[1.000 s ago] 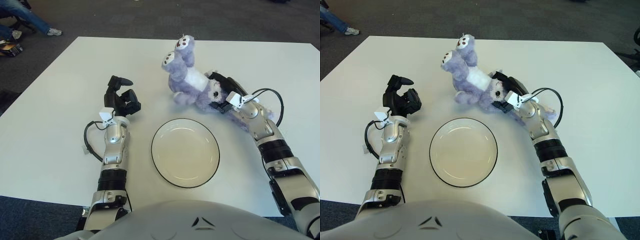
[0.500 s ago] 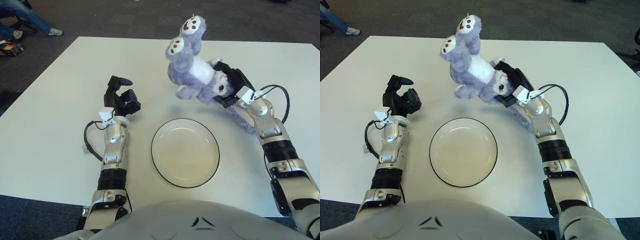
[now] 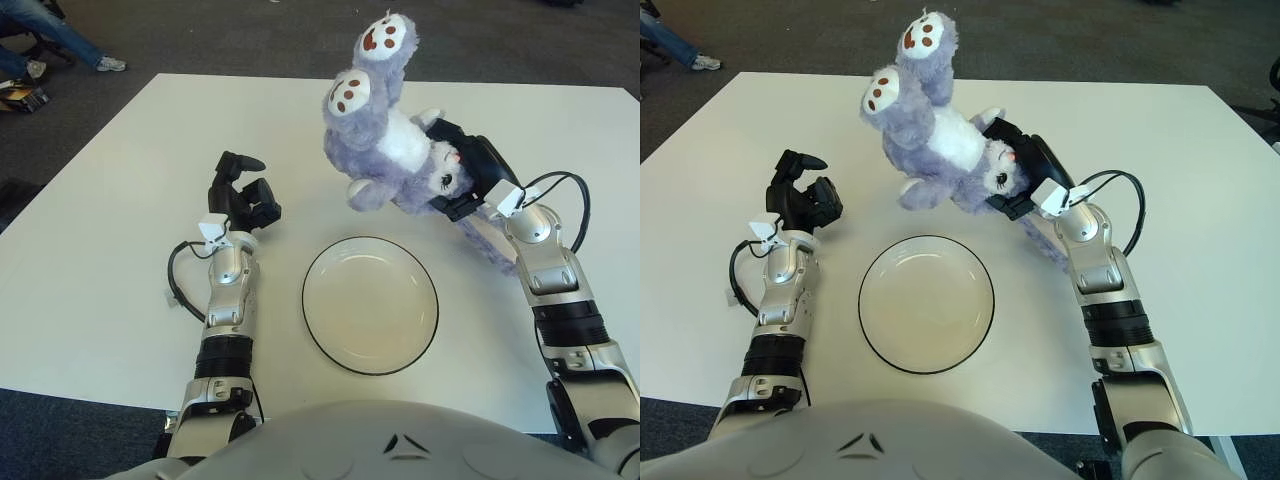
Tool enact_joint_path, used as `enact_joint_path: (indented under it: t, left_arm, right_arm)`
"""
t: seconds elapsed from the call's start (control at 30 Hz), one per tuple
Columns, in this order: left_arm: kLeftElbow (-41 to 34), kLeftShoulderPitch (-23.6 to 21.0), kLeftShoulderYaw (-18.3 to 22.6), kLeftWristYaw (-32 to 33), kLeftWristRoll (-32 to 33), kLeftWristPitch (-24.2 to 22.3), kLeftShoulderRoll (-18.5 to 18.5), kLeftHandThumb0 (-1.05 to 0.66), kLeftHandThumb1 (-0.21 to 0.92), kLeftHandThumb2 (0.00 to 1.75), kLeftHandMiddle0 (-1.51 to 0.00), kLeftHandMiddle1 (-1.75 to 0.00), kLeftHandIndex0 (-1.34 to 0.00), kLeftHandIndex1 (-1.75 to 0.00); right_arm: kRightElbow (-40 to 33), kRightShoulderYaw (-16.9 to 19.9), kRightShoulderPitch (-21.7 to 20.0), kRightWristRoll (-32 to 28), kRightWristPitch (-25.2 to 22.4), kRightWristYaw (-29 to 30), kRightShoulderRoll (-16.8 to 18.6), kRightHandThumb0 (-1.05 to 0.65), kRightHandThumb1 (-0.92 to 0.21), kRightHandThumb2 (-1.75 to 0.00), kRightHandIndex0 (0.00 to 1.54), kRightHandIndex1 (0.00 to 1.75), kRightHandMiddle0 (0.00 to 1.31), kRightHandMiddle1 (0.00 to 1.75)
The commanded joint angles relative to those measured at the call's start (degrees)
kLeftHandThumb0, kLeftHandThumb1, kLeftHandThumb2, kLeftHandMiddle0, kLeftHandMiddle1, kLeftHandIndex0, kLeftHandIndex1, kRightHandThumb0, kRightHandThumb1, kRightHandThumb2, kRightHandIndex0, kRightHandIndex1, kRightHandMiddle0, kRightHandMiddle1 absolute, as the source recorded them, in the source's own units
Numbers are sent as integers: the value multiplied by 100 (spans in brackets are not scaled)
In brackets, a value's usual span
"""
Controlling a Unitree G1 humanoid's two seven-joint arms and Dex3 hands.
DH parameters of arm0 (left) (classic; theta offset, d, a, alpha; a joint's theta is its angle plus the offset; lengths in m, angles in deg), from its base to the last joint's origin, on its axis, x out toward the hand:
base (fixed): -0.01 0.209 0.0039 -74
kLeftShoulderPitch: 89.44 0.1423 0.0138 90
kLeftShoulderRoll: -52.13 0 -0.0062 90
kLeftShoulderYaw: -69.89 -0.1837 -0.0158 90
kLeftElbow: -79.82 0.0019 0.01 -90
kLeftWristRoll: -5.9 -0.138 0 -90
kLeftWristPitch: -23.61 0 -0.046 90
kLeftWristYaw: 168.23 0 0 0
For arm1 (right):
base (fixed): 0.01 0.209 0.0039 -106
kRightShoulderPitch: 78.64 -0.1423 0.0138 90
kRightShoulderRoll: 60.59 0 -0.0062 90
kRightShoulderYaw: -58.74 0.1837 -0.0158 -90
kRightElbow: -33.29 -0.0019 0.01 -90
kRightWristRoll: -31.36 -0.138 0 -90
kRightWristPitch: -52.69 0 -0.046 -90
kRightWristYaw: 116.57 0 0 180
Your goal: Put the doll into the plate.
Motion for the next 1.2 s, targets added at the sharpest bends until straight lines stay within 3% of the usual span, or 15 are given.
enact_joint_path:
  t: [0.0, 0.43, 0.57, 0.97, 1.17]
  left_arm:
    - [471, 401, 25, 19, -46, 68, -62, -46, 37, 125, -129, -175, -57, -175]
    - [541, 365, 29, 9, -43, 122, -45, -46, 37, 124, -129, -175, -57, -175]
    - [575, 337, 42, 21, -33, 119, -42, -46, 38, 124, -129, -175, -56, -175]
    - [713, 270, 42, -61, -25, 254, -1, -46, 38, 124, -128, -175, -56, -175]
    - [722, 263, 29, -37, -54, 257, 5, -46, 37, 125, -128, -175, -57, -175]
  right_arm:
    - [-415, 167, 187, -156, -140, -132, -104, 53, -16, -151, 74, 175, 98, 175]
    - [-795, 340, 524, -463, -224, -589, -249, 54, -15, -152, 75, 175, 99, 175]
    - [-967, 468, 834, -749, -168, -805, -338, 54, -14, -153, 75, 175, 99, 175]
    - [-1589, 528, 1150, -969, -749, -1591, -846, 54, -13, -154, 76, 175, 99, 175]
    - [-1711, 523, 1253, -952, -815, -1735, -964, 55, -13, -154, 76, 175, 98, 175]
